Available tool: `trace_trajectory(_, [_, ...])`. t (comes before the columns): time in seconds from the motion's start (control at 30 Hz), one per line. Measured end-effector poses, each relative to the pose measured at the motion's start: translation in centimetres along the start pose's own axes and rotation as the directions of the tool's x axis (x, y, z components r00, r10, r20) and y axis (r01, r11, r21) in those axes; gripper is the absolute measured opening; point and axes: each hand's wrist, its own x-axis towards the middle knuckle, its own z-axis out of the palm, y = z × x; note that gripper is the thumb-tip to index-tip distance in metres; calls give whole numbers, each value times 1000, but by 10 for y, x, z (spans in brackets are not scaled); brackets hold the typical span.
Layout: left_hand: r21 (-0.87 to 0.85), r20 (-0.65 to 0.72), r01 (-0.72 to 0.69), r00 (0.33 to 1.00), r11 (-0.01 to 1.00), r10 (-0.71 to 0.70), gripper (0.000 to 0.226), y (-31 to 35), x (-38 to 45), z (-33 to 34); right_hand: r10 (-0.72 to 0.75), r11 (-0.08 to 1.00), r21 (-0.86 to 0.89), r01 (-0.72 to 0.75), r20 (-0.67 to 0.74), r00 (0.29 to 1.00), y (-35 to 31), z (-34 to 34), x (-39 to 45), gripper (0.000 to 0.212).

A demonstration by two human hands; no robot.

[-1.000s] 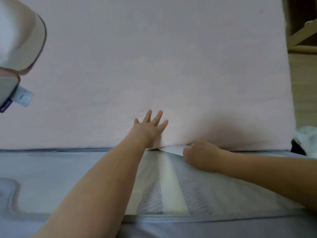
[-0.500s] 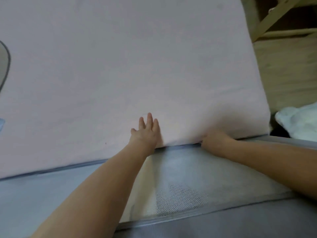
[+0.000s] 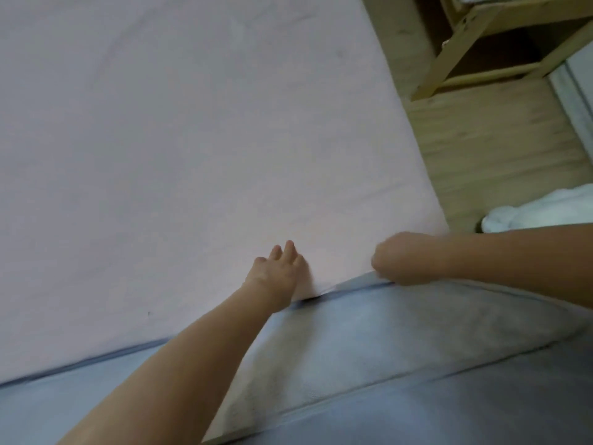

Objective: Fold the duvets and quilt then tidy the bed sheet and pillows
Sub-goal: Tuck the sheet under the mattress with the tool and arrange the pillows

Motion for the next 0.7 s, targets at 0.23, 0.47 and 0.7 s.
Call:
trace_trajectory(0.23, [-19,12,98,995,995,-98,52,54,35,-48,334,848,504,-167,-262,905,99,65,-51,29])
trace_trajectory(0.47, [-190,-141,153,973,970,-181,51,139,96,-80,297,852,520,-54,-397,868,131,111,-36,82])
trace_trajectory(0.7, [109,-202,-115,970,987,136,62,174,116,-65,470,734,661,-156,-328,819,133,182,-3,19])
